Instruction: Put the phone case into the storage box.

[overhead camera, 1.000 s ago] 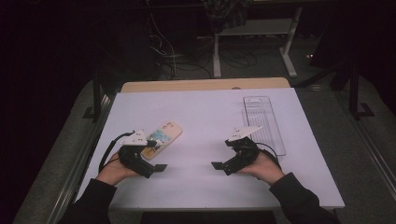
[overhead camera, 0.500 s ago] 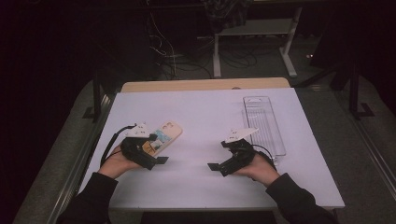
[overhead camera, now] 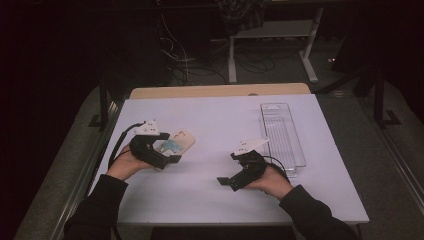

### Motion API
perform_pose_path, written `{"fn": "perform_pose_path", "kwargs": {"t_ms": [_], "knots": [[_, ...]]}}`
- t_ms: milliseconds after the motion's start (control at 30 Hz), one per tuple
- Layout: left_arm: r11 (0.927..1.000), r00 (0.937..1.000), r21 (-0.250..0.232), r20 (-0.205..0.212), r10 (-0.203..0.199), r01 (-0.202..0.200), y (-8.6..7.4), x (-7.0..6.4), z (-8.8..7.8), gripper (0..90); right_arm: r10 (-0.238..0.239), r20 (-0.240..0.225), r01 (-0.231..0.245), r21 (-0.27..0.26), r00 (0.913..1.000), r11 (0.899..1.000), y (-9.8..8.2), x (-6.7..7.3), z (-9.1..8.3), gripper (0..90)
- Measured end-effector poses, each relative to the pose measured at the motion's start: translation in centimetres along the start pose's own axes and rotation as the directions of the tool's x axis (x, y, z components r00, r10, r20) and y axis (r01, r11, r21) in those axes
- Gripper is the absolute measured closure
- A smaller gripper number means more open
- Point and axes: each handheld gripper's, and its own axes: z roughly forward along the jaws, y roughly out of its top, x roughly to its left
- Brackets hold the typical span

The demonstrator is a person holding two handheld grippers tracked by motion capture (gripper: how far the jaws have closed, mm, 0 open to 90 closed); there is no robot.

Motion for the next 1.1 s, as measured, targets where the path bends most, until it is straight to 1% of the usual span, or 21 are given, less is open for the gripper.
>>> {"fn": "perform_pose_path", "kwargs": {"t_ms": [33, 200, 233, 333, 367, 433, 467, 600, 633, 700, 767, 800, 1000, 1100], "knots": [[1.0, 1.0, -0.002, -0.005, -0.001, 0.001, 0.1, 0.1, 0.0, 4.1, -0.011, -0.002, 0.011, 0.003, 0.9999, 1.0, 0.0, 0.0, 0.2, 0.0], [1.0, 0.9996, 0.0, -0.029, -0.008, 0.008, 0.7, 0.8, 0.2, 3.4, -0.02, -0.004, 0.02, 0.014, 0.9998, 1.0, -0.1, 0.0, 0.6, 0.0], [1.0, 0.9994, -0.002, -0.034, -0.01, 0.01, 0.7, 0.9, 0.3, 3.2, -0.013, -0.004, 0.013, 0.015, 0.9999, 1.0, -0.1, 0.0, 0.7, 0.0], [1.0, 0.9988, 0.002, -0.048, -0.006, 0.006, 1.1, 1.4, 0.4, 2.7, -0.024, -0.002, 0.024, 0.02, 0.9997, 1.0, -0.2, -0.1, 0.7, 0.0], [1.0, 0.9984, 0.003, -0.057, 0.005, -0.004, 1.4, 1.6, 0.4, 2.4, -0.023, -0.003, 0.023, 0.02, 0.9997, 1.0, -0.2, -0.1, 0.7, 0.0], [1.0, 0.9981, 0.002, -0.061, -0.003, 0.003, 1.7, 1.8, 0.5, 1.7, -0.024, -0.001, 0.024, 0.017, 0.9997, 1.0, -0.2, -0.2, 0.6, 0.0], [1.0, 0.9977, 0.0, -0.067, 0.005, -0.005, 2.0, 2.0, 0.6, 1.2, -0.02, -0.001, 0.02, 0.019, 0.9998, 1.0, -0.2, -0.2, 0.6, 0.0], [1.0, 0.9971, -0.007, -0.076, -0.004, 0.003, 2.8, 2.7, 0.8, 0.0, -0.021, -0.001, 0.021, 0.019, 0.9998, 1.0, -0.2, -0.2, 0.6, 0.0], [1.0, 0.9969, -0.005, -0.078, 0.002, -0.002, 3.1, 3.0, 0.8, 0.0, -0.021, -0.001, 0.021, 0.02, 0.9998, 1.0, -0.2, -0.2, 0.6, 0.0], [0.9998, 0.9965, -0.015, -0.083, -0.011, 0.009, 3.4, 3.3, 1.0, 0.0, -0.021, -0.001, 0.021, 0.02, 0.9998, 1.0, -0.2, -0.2, 0.5, 0.0], [0.9999, 0.9962, -0.013, -0.086, -0.009, 0.008, 3.6, 3.7, 1.1, 0.0, -0.025, 0.0, 0.025, 0.02, 0.9997, 1.0, -0.2, -0.2, 0.5, 0.0], [0.9998, 0.996, -0.015, -0.088, -0.015, 0.013, 3.6, 3.8, 1.2, 0.0, -0.026, -0.001, 0.026, 0.018, 0.9997, 1.0, -0.2, -0.2, 0.5, 0.0], [0.9997, 0.9948, -0.008, -0.099, -0.022, 0.021, 3.8, 4.9, 2.0, 0.0, -0.025, -0.007, 0.025, 0.023, 0.9997, 0.999, -0.4, -0.3, 0.6, 0.0], [0.9992, 0.9937, -0.003, -0.105, -0.039, 0.039, 3.8, 5.4, 2.6, 0.0, -0.025, -0.007, 0.025, 0.024, 0.9997, 0.999, -0.4, -0.3, 0.7, 0.0]]}}
